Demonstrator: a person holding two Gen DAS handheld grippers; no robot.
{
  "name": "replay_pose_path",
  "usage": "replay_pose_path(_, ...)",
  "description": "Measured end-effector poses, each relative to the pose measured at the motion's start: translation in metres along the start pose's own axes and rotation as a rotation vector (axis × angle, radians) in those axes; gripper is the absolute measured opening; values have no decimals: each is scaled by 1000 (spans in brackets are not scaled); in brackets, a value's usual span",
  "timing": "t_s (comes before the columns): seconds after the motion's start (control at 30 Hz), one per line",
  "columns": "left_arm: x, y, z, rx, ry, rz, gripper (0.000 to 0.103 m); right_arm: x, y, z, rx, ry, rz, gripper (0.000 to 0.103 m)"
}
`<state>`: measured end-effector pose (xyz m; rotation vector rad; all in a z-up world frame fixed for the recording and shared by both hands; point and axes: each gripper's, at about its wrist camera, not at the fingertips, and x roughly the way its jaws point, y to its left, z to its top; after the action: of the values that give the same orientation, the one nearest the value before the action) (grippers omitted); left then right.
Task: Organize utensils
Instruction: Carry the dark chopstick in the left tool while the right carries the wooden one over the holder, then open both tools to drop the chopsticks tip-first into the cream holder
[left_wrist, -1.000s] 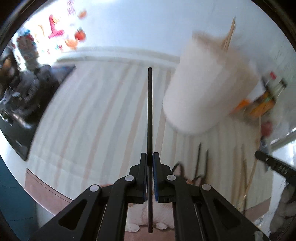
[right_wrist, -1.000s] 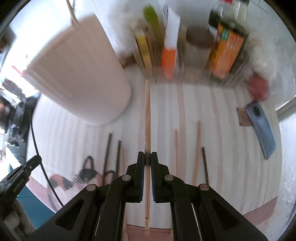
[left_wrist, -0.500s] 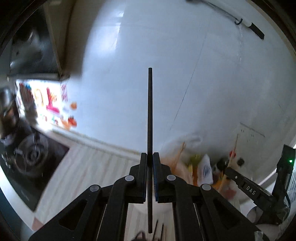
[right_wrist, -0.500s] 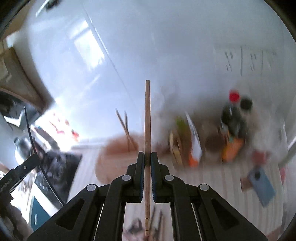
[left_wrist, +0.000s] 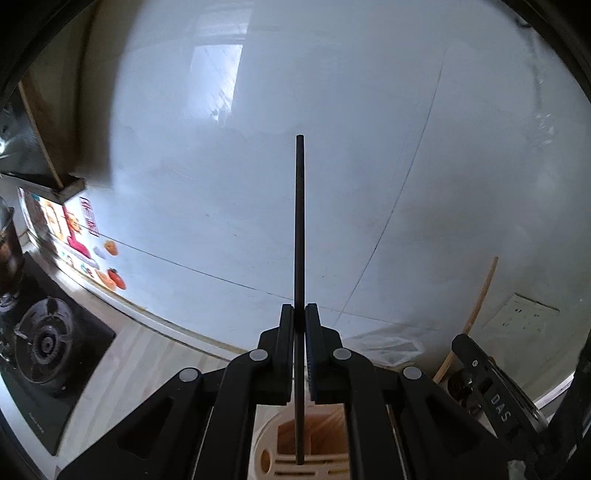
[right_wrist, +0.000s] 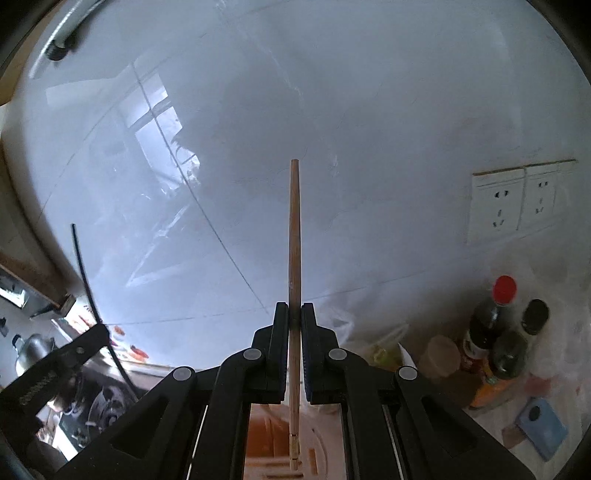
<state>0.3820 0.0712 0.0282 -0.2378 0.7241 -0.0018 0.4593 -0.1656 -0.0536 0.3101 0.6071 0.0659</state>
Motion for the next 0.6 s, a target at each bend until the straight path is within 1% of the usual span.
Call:
replay_pose_path(0.13,25,6,0,-17,27,-11,3,18,3,0,-2,0,5,7)
replay_pose_path(0.27,45,8,-8,-14,75,-22,3,34,4,-6,-5,11,0,7)
replay_pose_path(0.47,53,10,-23,16,130,-33,3,46,1,-18,-18,45,7,7)
replay_pose_path(0.57,50,10,-29,41,189,-44,6,46,3,-20,-34,86,28,7)
replay_pose_path(0.6,47,12,-30,40,218,-63,7,48,4,-22,-42,107,41,7)
